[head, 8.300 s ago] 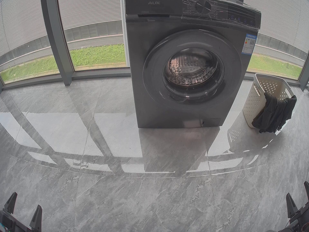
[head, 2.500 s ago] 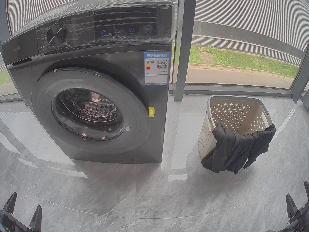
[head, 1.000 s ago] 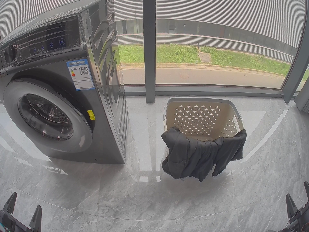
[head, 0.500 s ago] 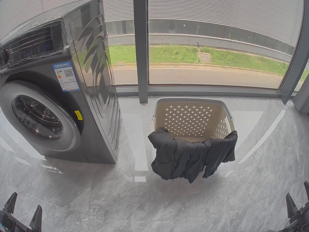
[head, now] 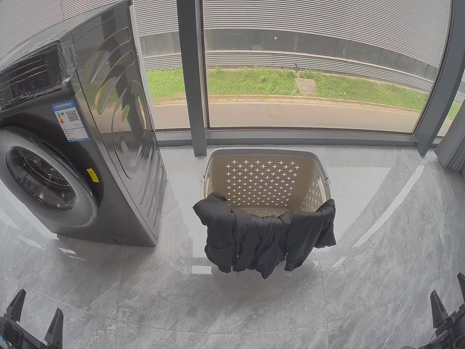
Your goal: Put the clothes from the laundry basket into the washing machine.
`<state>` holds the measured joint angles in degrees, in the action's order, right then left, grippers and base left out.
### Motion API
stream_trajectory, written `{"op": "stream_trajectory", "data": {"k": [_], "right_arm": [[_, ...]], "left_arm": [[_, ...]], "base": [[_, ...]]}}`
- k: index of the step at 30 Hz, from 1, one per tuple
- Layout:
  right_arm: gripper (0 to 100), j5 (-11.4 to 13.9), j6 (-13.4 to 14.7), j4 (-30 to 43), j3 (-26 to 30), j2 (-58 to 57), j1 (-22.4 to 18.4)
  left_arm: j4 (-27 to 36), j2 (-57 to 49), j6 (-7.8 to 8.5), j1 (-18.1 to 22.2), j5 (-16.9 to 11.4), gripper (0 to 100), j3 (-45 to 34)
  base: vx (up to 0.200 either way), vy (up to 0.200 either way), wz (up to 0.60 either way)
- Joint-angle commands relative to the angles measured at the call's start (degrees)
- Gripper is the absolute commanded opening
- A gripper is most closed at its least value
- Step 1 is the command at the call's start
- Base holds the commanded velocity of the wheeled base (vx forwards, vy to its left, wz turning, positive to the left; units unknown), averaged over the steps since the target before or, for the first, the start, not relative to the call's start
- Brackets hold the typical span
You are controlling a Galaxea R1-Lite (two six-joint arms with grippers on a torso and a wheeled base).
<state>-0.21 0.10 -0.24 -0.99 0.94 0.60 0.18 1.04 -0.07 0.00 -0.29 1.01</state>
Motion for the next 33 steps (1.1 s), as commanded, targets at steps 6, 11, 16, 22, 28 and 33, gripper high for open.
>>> {"op": "stream_trajectory", "data": {"k": [6, 11, 16, 22, 28, 33], "right_arm": [[100, 0.0, 0.0, 0.0, 1.0, -0.3, 0.0], [100, 0.0, 0.0, -0.1, 1.0, -0.3, 0.0], [100, 0.0, 0.0, 0.0, 1.0, -0.3, 0.0], [100, -0.1, 0.0, 0.0, 1.0, -0.3, 0.0], [100, 0.0, 0.0, 0.0, 1.0, -0.3, 0.0], [100, 0.0, 0.0, 0.0, 1.0, -0.3, 0.0]], "left_arm": [[0.0, -0.9, -0.19, 0.0, 0.0, 100, -1.0], [0.0, -0.9, -0.19, 0.0, 0.1, 100, -1.0], [0.0, -0.9, -0.01, 0.0, 0.1, 100, -1.0], [0.0, -0.9, -0.19, 0.0, 0.0, 100, -1.0], [0.0, -0.9, -0.01, 0.0, 0.0, 100, -1.0], [0.0, -0.9, -0.1, 0.0, 0.1, 100, -1.0]], "base": [[0.2, 0.0, 0.0], [0.2, 0.0, 0.0], [0.16, 0.0, 0.0], [0.0, 0.0, 0.0], [0.0, -0.133, 0.0], [0.0, -0.2, 0.0]]}}
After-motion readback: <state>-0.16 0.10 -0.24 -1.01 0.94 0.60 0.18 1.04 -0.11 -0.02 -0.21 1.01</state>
